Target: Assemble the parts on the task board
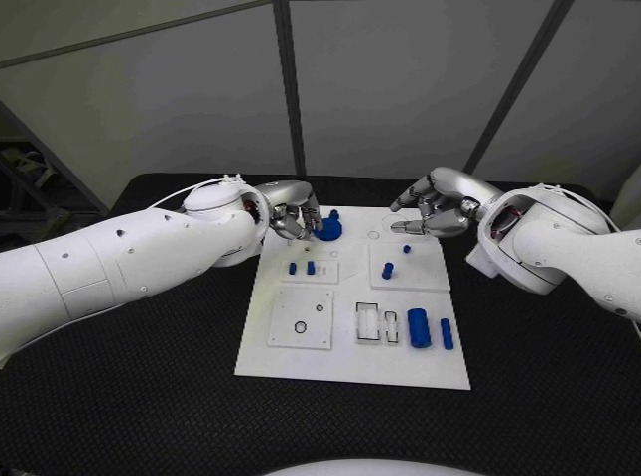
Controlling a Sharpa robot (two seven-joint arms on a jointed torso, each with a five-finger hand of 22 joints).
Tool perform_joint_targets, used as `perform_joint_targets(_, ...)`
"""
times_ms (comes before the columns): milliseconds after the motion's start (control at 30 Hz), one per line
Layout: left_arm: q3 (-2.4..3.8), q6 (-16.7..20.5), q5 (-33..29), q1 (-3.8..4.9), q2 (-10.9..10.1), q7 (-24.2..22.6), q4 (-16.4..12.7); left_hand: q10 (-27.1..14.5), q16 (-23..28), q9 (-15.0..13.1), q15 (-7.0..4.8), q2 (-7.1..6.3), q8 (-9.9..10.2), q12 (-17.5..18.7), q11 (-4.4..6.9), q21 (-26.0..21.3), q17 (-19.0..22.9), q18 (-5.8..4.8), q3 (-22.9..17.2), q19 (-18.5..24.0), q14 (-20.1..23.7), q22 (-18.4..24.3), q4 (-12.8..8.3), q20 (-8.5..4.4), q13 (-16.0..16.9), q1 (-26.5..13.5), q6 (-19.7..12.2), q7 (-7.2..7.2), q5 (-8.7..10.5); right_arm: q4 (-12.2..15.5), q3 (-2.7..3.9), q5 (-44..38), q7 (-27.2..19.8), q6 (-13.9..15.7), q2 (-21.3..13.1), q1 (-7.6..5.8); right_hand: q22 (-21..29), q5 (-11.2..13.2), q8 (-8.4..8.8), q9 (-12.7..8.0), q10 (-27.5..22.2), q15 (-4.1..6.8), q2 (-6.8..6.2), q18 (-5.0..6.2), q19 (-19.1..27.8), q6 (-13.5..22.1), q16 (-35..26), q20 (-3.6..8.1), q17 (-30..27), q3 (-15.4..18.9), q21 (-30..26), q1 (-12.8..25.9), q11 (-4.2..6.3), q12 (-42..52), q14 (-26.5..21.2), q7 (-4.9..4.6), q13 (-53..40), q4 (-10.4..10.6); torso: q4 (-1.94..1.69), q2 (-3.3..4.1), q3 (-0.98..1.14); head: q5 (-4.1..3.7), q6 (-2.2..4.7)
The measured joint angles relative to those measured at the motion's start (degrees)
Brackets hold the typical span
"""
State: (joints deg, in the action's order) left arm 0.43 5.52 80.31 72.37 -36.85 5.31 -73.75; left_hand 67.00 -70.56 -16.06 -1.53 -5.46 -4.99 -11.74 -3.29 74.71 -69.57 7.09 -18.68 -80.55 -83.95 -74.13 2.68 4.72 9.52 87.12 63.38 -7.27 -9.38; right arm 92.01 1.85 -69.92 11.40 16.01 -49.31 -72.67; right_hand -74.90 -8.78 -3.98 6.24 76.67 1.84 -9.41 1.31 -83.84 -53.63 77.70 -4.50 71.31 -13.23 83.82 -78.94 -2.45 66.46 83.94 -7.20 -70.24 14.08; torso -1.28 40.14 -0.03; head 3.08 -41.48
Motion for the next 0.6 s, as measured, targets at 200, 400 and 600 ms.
perform_joint_targets(200, 0.05, -1.43, -0.85, -0.04, -2.02, 0.96, -0.95, 0.0, 0.0, 0.11, 0.0, -0.2, 0.12, 0.0, 0.0, 0.0, 0.14, 0.0, -0.17, 0.0, 0.0, 0.0, -0.16, 0.0, -0.19, -0.19, 0.21, 0.21, 0.18, -0.03, 0.0, 0.0, 0.0, 0.0, -0.05, 0.0, 0.0, 0.0, 0.0, 0.0, 0.0, 0.0, 0.0, 0.0, 0.0, 0.0, 0.0, 0.0, 0.0, 0.0, 0.0, 0.0, 0.0, 0.0, 0.0, 0.0, 0.0, 0.0, 0.0, 0.02, 0.01, 0.08, -0.05)
perform_joint_targets(400, 0.07, -2.65, -1.29, -0.38, -2.74, 1.74, -1.35, 0.0, 0.0, 0.17, 0.0, -0.25, 0.14, 0.0, 0.0, 0.0, 0.23, 0.0, -0.16, 0.0, 0.0, 0.01, -0.16, 0.0, -0.27, -0.6, 0.21, 0.21, 0.56, -0.05, 0.0, 0.0, 0.0, -0.01, -0.04, 0.0, 0.0, 0.0, 0.0, 0.0, 0.0, 0.0, 0.0, 0.0, 0.0, 0.0, 0.0, 0.0, 0.0, 0.0, 0.0, 0.0, 0.0, 0.0, 0.0, 0.0, 0.0, 0.0, 0.04, 0.06, 0.01, 0.18, -0.12)
perform_joint_targets(600, 0.06, -3.24, -1.37, -1.0, -2.72, 2.17, -1.28, 0.0, 0.0, 0.24, 0.0, -0.11, 0.3, 0.0, 0.0, 0.0, 0.22, 0.0, -0.16, 0.0, 0.0, 0.01, -0.16, 0.0, -0.27, -0.74, 0.21, 0.21, 0.56, -0.05, 0.0, 0.0, 0.01, -0.01, -0.02, 0.0, 0.0, 0.0, 0.0, 0.0, 0.0, 0.0, 0.0, 0.0, 0.0, 0.0, 0.0, 0.0, 0.0, 0.0, 0.0, 0.0, 0.0, 0.0, 0.0, 0.0, 0.0, 0.0, 0.15, 0.09, 0.01, 0.26, -0.16)
